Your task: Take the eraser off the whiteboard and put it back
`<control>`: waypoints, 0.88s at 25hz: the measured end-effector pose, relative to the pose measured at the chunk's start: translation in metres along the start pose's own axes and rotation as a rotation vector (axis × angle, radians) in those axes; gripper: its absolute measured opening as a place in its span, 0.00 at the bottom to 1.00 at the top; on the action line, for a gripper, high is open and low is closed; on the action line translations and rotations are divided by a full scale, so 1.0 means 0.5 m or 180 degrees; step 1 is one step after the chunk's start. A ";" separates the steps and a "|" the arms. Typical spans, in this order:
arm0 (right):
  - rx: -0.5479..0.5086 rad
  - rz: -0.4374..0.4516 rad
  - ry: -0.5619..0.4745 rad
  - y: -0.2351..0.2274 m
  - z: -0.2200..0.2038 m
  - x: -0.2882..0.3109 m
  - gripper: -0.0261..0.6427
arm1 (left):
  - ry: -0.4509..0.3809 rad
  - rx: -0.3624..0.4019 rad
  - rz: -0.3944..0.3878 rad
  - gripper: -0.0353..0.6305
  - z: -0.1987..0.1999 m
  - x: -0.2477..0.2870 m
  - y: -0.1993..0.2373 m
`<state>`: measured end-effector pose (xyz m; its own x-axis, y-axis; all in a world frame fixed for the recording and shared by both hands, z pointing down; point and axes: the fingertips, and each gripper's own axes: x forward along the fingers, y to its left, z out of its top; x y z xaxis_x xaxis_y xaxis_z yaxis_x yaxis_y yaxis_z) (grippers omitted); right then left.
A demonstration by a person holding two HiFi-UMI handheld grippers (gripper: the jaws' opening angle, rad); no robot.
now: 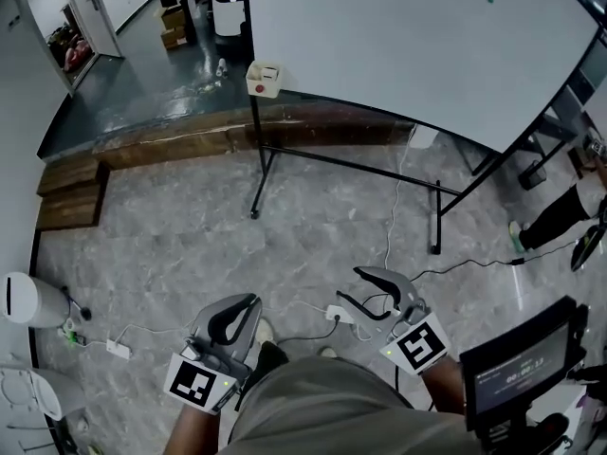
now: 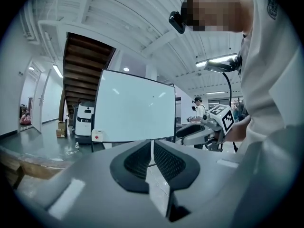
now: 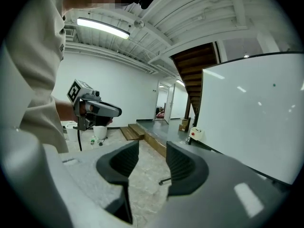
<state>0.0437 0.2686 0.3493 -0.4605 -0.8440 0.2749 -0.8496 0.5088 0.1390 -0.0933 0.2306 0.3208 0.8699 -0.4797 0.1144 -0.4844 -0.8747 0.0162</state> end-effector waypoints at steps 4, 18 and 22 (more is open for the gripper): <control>-0.0060 0.0062 -0.0030 0.005 -0.017 -0.081 0.31 | 0.0002 0.0002 -0.0045 0.09 -0.005 -0.002 -0.101; -0.0217 0.0152 -0.0175 0.045 -0.050 -0.236 0.29 | 0.0091 0.0012 -0.0041 0.09 -0.038 -0.016 -0.280; -0.0234 0.0126 -0.0156 0.051 -0.050 -0.264 0.28 | 0.0115 -0.0004 -0.0088 0.09 -0.037 -0.016 -0.306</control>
<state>0.0896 0.3973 0.3404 -0.5071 -0.8293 0.2349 -0.8100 0.5516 0.1990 -0.0280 0.3697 0.3358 0.8790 -0.4526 0.1497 -0.4605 -0.8874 0.0213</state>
